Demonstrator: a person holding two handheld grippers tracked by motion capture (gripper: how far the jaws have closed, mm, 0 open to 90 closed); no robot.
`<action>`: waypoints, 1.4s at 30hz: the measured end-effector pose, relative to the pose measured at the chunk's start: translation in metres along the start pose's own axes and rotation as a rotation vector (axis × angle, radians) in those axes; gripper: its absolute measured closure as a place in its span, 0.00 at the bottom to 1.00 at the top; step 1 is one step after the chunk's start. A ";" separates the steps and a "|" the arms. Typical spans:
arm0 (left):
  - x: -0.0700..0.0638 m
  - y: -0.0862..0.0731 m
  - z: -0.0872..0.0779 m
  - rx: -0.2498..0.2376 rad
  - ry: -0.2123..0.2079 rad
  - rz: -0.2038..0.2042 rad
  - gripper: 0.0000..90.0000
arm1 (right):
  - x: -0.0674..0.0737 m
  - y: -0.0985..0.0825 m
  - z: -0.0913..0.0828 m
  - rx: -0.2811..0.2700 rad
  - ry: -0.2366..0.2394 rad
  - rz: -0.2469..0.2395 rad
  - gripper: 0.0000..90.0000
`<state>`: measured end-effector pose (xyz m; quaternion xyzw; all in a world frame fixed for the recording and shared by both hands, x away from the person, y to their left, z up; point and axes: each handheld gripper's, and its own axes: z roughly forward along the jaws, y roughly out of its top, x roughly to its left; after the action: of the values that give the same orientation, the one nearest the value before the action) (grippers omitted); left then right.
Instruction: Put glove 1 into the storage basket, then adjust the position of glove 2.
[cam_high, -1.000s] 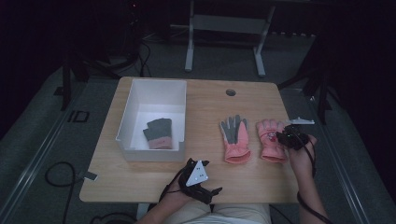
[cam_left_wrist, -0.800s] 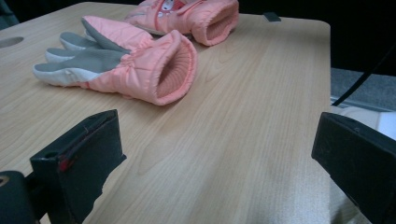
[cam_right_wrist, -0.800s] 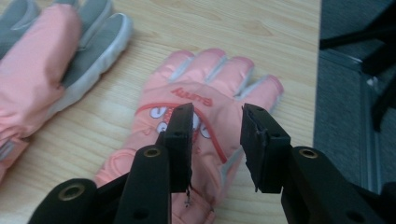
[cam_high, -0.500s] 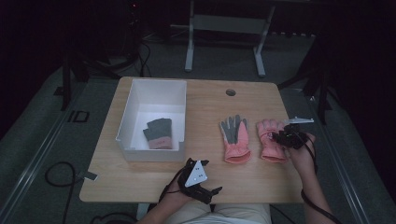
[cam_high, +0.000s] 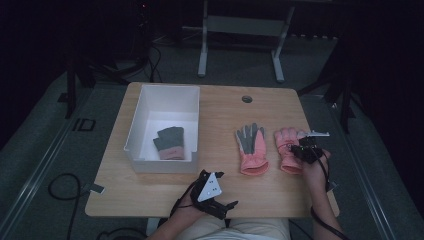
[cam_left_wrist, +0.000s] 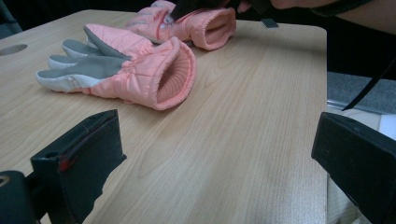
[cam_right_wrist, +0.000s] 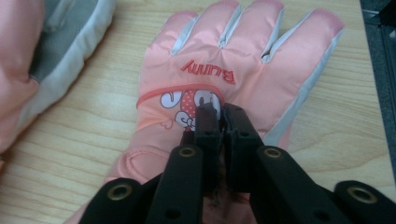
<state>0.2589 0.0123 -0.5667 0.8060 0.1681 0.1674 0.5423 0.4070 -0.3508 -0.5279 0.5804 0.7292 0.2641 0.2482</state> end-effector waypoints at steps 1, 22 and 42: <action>0.000 -0.001 0.000 0.007 -0.007 -0.006 0.02 | -0.001 0.002 -0.003 -0.004 0.000 0.012 0.97; 0.001 0.001 0.001 -0.004 -0.004 -0.011 0.02 | 0.048 0.071 -0.104 -0.237 0.020 -0.053 0.98; 0.004 0.001 -0.002 -0.011 0.009 -0.016 0.02 | 0.124 0.065 -0.101 -0.209 0.086 -0.120 0.98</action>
<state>0.2611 0.0154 -0.5642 0.8010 0.1762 0.1676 0.5471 0.3613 -0.2275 -0.4167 0.4948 0.7411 0.3482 0.2912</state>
